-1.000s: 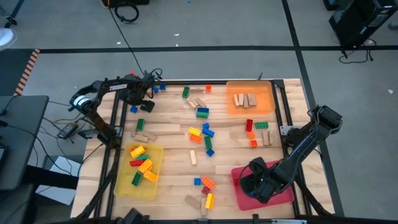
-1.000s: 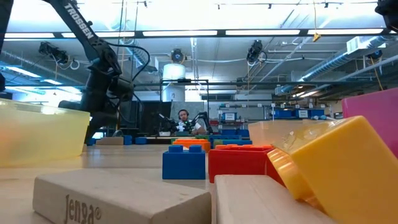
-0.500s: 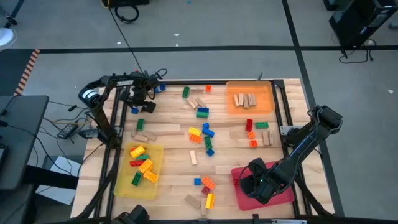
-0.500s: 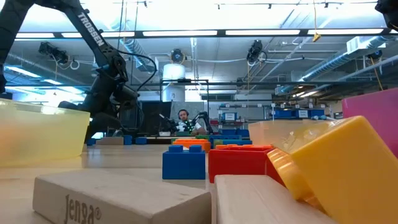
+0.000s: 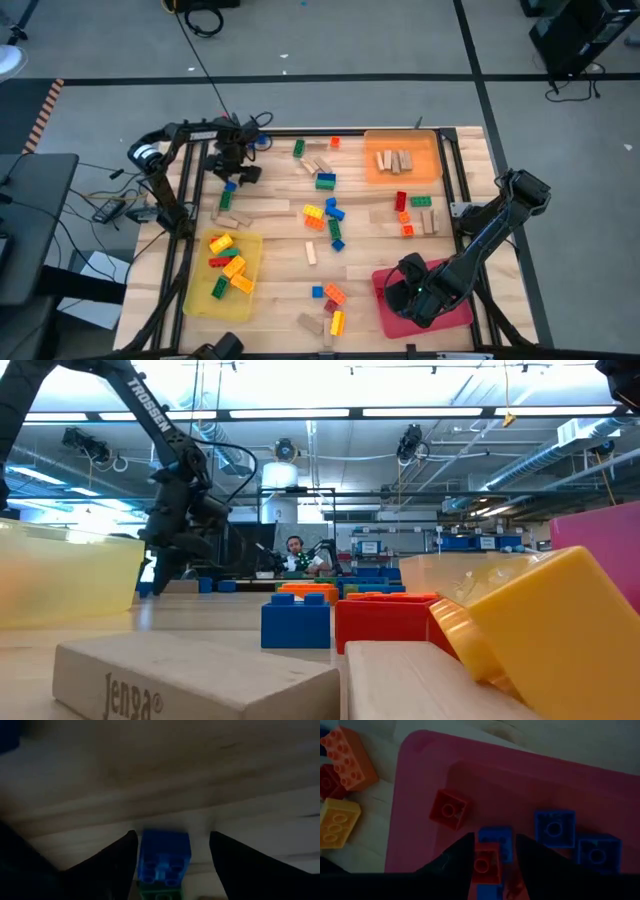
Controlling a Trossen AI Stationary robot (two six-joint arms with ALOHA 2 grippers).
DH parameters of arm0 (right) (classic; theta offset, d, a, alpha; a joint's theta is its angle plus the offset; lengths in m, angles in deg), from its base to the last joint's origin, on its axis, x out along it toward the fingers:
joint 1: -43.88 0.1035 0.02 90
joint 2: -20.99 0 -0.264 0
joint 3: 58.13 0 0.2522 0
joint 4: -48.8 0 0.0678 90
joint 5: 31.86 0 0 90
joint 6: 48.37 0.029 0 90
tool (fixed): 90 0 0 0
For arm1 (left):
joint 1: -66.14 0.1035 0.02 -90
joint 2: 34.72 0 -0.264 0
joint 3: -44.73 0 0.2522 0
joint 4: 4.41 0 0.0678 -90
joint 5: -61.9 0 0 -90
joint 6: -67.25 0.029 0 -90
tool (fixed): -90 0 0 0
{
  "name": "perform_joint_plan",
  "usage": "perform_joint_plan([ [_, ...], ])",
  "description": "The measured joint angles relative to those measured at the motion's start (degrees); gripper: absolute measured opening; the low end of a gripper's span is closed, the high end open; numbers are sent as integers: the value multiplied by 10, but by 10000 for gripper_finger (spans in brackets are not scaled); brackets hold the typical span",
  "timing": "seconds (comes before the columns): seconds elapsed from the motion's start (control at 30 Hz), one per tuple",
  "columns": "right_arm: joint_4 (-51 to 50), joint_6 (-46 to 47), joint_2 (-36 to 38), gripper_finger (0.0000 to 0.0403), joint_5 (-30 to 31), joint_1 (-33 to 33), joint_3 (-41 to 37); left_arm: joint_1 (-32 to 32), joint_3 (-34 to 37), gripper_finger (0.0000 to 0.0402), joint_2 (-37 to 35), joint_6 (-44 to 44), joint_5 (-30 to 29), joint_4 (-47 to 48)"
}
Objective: Sort blocks by size
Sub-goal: Put the small blue game piece into the red bin
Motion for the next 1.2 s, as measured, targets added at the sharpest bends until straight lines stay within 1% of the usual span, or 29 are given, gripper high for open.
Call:
perform_joint_plan([
  [0.07, 0, -1, 0, 159, 0, 0, 0, -4, 0, 252, 0, 0, -13, -9],
  [0.33, 0, -11, 0, 156, 0, 0, 0, -9, 0, 252, -15, 0, -26, -2],
  [0.53, -1, -16, 0, 155, 0, 0, 0, -10, 1, 252, -22, 2, -72, 46],
  [0.8, 0, -16, 0, 154, 0, 0, 0, -12, 39, 252, -22, 0, -60, 44],
  [1.03, 0, -16, 0, 154, 0, 0, 0, -13, 70, 251, -25, -2, -48, 9],
  [1.2, 0, -16, 0, 151, 0, 0, 0, -13, 64, 230, -24, 1, -43, 3],
])
